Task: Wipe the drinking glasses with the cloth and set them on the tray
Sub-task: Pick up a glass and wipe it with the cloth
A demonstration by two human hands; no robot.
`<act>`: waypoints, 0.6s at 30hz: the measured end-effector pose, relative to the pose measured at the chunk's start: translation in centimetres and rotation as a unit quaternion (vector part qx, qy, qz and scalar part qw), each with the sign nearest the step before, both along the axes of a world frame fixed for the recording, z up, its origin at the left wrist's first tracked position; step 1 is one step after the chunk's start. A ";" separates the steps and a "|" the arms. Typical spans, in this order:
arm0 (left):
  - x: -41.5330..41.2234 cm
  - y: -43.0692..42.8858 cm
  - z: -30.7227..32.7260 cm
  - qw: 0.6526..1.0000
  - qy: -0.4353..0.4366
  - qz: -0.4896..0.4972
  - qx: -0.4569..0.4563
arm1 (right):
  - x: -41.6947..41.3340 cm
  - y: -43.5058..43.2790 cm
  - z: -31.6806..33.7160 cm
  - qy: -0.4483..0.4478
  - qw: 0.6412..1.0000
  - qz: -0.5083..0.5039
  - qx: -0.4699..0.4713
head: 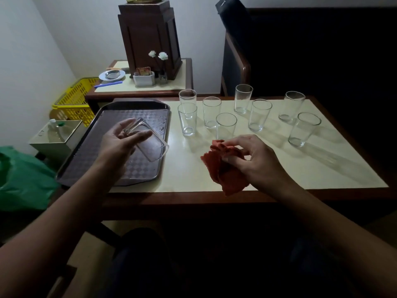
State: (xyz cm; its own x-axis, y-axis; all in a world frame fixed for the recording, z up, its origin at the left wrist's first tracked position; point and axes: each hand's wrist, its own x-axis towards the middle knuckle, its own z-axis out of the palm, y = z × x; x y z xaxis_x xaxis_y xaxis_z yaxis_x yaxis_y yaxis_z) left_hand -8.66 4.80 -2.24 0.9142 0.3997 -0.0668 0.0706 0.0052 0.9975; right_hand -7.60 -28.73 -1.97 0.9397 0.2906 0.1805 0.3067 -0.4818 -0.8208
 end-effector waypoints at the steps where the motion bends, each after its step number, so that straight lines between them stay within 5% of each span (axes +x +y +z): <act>1: 1.4 0.7 -0.1 1.000 -0.012 0.004 0.024 | 0.6 0.3 -0.1 0.009 1.000 -0.001 0.010; 9: 12.4 4.2 -2.5 0.962 0.022 0.060 0.266 | 3.6 2.9 -2.0 0.047 0.997 0.003 0.060; 18: 21.9 4.6 -3.4 0.942 0.045 0.086 0.321 | 6.9 3.2 -3.4 0.077 0.989 -0.016 0.127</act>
State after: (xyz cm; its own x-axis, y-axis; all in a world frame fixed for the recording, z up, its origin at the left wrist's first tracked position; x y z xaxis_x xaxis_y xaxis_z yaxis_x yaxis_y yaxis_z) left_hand 13.26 9.44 -5.64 0.8342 0.5259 0.1657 0.2080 -0.5785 0.7887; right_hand -0.71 -25.49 -5.36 0.9695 0.2244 0.0982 0.1570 -0.2616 -0.9523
